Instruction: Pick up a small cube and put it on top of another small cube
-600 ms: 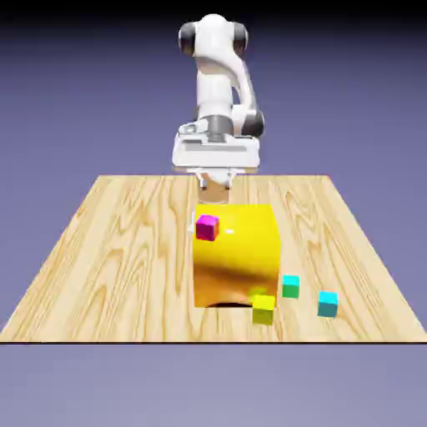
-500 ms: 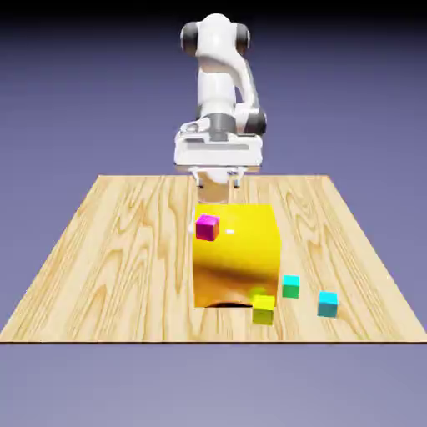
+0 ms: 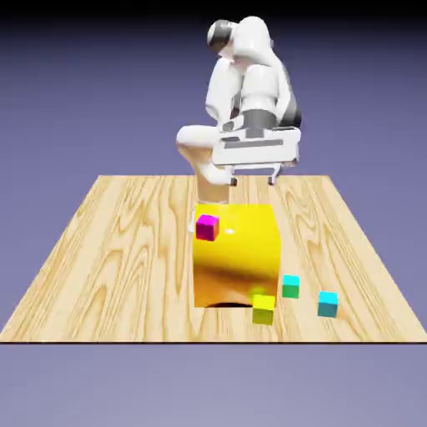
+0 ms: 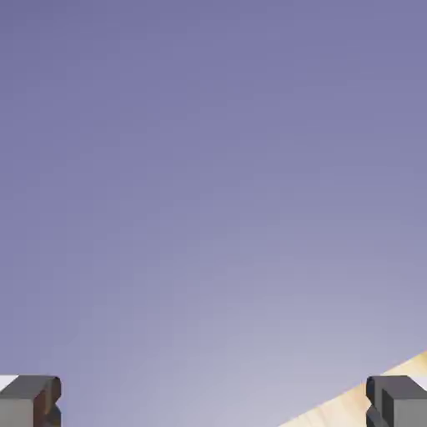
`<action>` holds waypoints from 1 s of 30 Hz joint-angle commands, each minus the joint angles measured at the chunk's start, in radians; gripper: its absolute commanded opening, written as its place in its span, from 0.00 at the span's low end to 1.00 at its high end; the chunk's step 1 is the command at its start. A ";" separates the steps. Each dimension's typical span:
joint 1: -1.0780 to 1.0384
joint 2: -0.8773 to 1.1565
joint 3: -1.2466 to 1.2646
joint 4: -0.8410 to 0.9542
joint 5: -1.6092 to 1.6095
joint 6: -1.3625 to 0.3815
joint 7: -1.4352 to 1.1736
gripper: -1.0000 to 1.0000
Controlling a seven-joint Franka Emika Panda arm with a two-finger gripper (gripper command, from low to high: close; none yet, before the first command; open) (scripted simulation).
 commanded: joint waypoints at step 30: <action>-0.666 -0.115 1.087 0.235 0.349 -0.436 1.122 0.50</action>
